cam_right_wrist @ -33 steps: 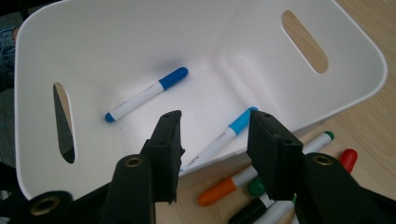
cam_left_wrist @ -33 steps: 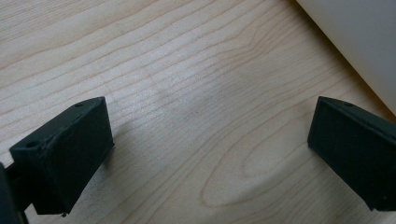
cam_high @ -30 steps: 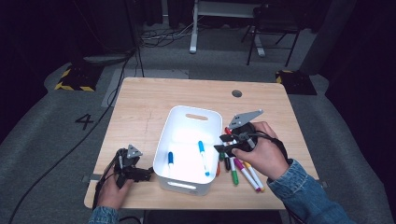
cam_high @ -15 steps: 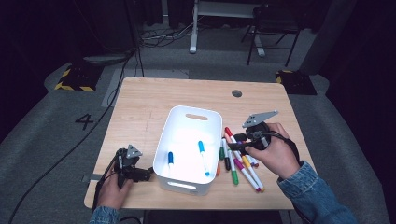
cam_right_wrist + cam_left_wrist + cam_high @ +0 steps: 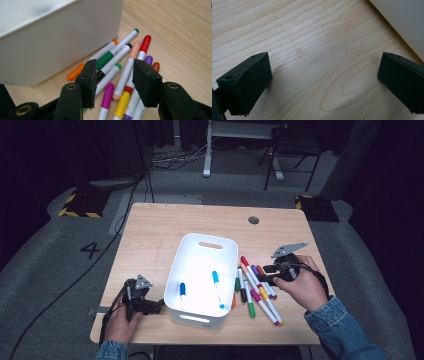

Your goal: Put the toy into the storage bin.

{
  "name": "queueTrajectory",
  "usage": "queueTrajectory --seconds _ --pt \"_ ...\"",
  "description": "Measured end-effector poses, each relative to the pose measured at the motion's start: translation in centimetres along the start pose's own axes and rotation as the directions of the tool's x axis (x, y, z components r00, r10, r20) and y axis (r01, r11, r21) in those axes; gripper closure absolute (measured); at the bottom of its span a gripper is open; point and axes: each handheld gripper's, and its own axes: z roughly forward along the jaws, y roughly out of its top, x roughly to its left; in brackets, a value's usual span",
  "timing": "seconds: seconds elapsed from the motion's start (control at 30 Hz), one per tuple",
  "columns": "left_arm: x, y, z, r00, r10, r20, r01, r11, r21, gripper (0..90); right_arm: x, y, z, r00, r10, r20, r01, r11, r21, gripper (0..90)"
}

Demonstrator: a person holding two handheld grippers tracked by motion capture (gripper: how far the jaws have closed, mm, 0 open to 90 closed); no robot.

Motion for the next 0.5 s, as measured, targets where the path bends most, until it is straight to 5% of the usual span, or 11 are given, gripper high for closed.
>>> queueTrajectory --seconds 0.5 --pt "0.0 0.0 0.0 1.0 0.0 0.0 0.0 1.0 0.0 0.0 -3.5 -3.4 2.9 0.9936 0.082 0.079 -0.087 0.993 0.073 59.0"
